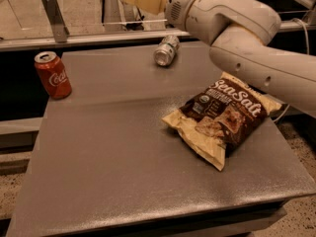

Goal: Place coke can upright

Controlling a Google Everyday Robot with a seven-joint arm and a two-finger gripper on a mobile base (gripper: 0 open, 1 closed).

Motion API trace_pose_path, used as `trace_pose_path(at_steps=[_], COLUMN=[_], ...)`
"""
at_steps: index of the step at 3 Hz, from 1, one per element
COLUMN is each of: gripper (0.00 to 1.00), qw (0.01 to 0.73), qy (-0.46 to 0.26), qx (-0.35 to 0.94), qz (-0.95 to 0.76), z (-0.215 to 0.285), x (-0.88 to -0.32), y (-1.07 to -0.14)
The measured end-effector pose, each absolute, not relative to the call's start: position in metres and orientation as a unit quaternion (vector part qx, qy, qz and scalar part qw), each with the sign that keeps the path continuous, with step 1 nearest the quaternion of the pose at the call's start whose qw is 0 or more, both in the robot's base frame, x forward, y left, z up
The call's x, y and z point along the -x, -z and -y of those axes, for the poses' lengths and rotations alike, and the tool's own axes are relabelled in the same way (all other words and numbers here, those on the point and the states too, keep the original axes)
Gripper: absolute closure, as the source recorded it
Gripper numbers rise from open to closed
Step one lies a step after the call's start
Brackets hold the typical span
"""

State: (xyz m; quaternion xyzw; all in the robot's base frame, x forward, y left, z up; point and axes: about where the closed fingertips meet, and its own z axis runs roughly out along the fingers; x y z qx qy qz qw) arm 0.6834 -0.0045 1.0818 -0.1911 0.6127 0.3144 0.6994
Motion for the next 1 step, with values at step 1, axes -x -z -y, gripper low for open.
trace_pose_path(at_steps=[1], gripper=[0.0], qw=[0.7], qy=[-0.309], qx=[0.193], qz=[-0.614], z=[0.015], x=[-0.6846], y=[-1.09])
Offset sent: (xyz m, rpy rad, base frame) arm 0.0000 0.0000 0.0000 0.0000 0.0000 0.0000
